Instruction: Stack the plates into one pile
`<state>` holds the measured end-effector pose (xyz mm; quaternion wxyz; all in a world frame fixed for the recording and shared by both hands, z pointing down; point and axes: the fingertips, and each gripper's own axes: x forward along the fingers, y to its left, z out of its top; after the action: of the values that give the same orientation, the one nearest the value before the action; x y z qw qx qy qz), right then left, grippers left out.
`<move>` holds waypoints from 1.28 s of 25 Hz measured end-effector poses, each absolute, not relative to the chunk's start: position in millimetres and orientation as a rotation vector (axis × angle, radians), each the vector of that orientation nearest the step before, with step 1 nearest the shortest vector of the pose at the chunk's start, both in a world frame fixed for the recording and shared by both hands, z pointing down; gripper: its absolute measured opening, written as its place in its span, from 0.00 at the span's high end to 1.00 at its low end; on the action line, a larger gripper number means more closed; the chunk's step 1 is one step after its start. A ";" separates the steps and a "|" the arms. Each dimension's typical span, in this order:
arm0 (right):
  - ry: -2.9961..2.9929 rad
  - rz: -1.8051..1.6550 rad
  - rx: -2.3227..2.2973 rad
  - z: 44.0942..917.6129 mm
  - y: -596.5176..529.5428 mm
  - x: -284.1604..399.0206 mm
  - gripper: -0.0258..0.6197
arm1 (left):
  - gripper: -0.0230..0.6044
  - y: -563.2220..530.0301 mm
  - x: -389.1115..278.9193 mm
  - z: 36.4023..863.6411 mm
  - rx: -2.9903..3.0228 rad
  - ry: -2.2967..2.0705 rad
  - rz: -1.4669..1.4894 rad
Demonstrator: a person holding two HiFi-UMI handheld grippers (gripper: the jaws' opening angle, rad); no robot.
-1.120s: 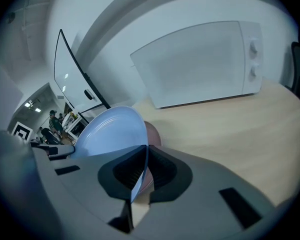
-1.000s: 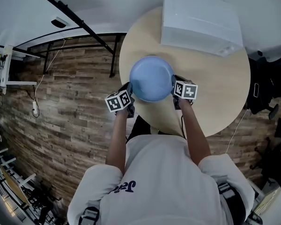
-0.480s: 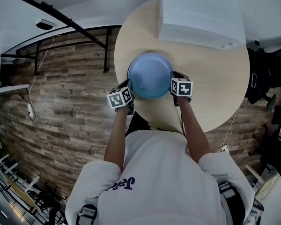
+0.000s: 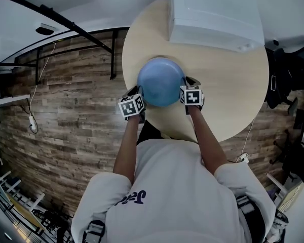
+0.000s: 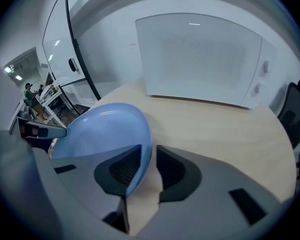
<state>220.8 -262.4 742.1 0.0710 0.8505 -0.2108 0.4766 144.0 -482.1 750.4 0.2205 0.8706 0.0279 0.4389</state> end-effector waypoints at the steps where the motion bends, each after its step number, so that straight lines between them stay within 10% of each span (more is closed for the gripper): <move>1: -0.646 1.438 2.558 742.8 -264.3 219.6 0.73 | 0.82 -481.5 144.0 749.6 2.407 0.084 1.206; 2: -0.657 1.440 2.559 742.7 -265.8 218.8 0.60 | 0.76 -480.9 144.3 748.5 2.409 0.092 1.201; 14: -0.671 1.118 2.768 646.4 -264.7 239.4 0.60 | 0.66 -458.7 205.3 640.0 2.624 0.336 0.925; 17: -0.639 0.936 2.872 595.0 -257.7 248.7 0.77 | 0.66 -428.8 230.8 580.2 2.704 0.481 0.768; 32: -0.371 0.264 3.110 412.9 -201.8 245.1 0.94 | 0.94 -342.9 248.9 410.6 2.951 0.800 0.204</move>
<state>245.1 -201.8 412.9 -0.0009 0.9894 -0.1181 0.0839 248.9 -342.9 410.6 0.0387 0.9623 0.2609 0.0665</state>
